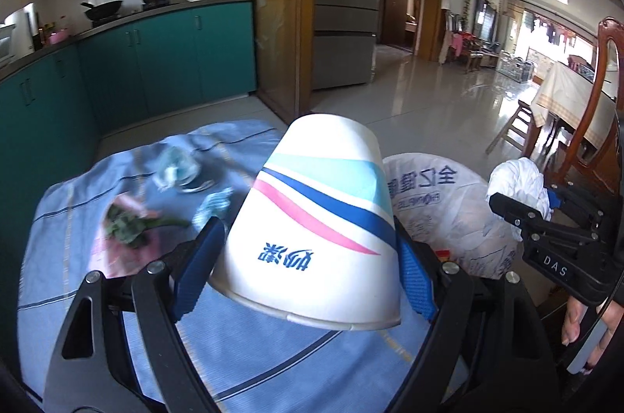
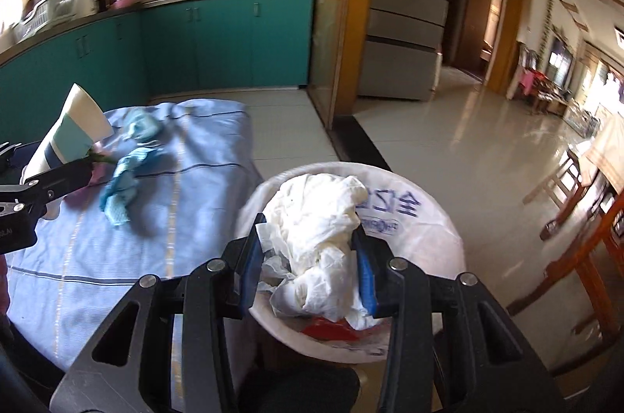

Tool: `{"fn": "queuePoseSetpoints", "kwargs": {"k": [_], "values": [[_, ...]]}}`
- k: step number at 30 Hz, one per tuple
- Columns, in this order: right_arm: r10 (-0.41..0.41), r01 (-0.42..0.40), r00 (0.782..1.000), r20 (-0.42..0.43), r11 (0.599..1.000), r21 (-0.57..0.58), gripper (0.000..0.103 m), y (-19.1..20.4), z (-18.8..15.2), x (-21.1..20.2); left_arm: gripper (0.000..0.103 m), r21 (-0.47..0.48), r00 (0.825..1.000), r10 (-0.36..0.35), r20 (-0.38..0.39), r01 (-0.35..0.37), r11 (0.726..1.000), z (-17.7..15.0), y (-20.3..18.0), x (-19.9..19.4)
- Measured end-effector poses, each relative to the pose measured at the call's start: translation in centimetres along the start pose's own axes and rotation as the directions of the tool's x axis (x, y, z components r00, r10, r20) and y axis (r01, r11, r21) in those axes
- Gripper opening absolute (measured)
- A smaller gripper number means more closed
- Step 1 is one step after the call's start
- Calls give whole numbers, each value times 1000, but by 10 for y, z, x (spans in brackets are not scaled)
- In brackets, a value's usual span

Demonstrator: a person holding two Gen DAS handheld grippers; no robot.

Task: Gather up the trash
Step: 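Carry cup and tissue over the wastebasket and open both tools to drop them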

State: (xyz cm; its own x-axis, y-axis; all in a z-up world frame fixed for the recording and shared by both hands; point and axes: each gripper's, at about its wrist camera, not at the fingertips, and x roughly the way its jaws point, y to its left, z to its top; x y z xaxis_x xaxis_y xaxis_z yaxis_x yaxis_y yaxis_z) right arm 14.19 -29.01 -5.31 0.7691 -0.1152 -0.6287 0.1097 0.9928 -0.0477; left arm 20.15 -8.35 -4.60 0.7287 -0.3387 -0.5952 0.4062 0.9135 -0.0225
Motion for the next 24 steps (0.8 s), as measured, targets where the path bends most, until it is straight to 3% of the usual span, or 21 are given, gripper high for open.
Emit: {"fn": "queuePoseSetpoints", "kwargs": {"k": [11,18,24], "values": [[-56,60,997,-43,994,88,41,-52,-12,31,83,13,983,-164,-86,165,986,17,-61,76],[-71,78,995,-67,992,103,41,-64,-23,36,83,17,969,-197,-147,201,979,22,-95,127],[-77,85,994,-72,990,111,41,-70,-24,39,83,44,966,-198,-168,208,977,16,-115,144]]}}
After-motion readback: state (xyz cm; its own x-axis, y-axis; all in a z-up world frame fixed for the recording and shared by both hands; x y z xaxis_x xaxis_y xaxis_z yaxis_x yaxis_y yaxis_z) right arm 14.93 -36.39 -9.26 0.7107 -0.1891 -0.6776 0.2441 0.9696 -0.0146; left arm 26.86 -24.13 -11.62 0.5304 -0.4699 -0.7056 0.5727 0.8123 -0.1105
